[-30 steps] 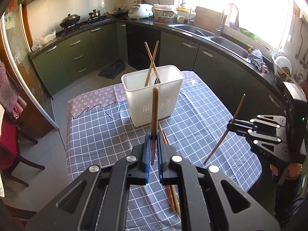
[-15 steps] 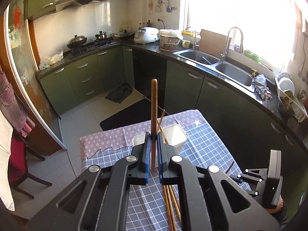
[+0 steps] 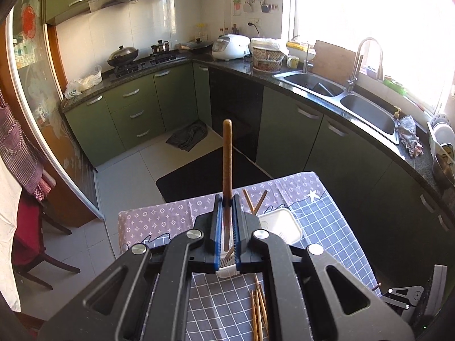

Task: Organize utensils
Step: 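Lower both held chopsticks into the white caddy and open both tools, then grasp and lift a wooden chopstick from the pile with the left tool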

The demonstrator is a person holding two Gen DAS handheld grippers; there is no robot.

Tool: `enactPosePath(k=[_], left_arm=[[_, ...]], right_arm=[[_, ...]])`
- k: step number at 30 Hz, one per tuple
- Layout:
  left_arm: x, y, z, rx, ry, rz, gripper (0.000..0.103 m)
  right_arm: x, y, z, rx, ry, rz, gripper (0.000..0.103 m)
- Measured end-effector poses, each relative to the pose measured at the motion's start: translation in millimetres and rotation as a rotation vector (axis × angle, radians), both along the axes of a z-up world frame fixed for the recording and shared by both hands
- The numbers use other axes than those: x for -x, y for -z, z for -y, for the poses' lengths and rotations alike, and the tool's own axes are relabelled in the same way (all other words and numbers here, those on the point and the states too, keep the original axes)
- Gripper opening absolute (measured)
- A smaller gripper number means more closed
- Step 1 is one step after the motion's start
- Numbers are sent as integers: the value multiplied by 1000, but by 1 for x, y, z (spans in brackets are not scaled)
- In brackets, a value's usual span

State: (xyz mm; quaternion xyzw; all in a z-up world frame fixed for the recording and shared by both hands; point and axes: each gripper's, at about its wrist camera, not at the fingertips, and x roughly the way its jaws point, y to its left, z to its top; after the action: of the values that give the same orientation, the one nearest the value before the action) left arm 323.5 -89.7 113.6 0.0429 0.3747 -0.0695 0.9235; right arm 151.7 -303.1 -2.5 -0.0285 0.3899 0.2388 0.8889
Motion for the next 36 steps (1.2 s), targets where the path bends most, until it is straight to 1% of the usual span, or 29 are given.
enactPosePath(k=[4,5,6,8,12,15,18,22,25,26,28,30,33,36], left_arm=[[-10,32,1,-16,6,-70,7],[-10,38,1,-17,7,-83,8],[-9,43,0,-13,8,-93,13],[-3,49,-6,-1,-2,-97,18],[18,53,-20,30,-14,-78,19],[38,56,-31,66,-17,-75,19],[60,64,-40,80,-12,-80,19],[86,71,-52,88,-9,-81,20],[105,79,-62,93,-19,-70,21],[109,83,-64,94,-21,-77,24],[115,93,-68,90,-19,-106,25],[122,102,-69,85,-21,-130,25],[128,112,-71,82,-19,-150,25],[130,117,-69,74,-11,-168,25]], right_arm=[[-1,-2,1,-8,3,-1,7],[-1,-4,1,-9,4,2,7],[-1,-6,1,-13,4,4,7],[-2,-13,2,-30,0,9,7],[-8,-34,-1,-53,-8,33,7],[-17,-63,-4,-82,-14,68,7],[-28,-97,-7,-128,-18,115,7],[-53,-143,-10,-194,6,177,7],[-76,-166,-17,-186,53,227,7],[-85,-171,-20,-175,71,239,7],[-104,-171,-27,-163,100,242,7],[-123,-164,-33,-158,115,223,7],[-147,-142,-44,-132,117,176,7],[-160,-117,-52,-105,106,128,7]])
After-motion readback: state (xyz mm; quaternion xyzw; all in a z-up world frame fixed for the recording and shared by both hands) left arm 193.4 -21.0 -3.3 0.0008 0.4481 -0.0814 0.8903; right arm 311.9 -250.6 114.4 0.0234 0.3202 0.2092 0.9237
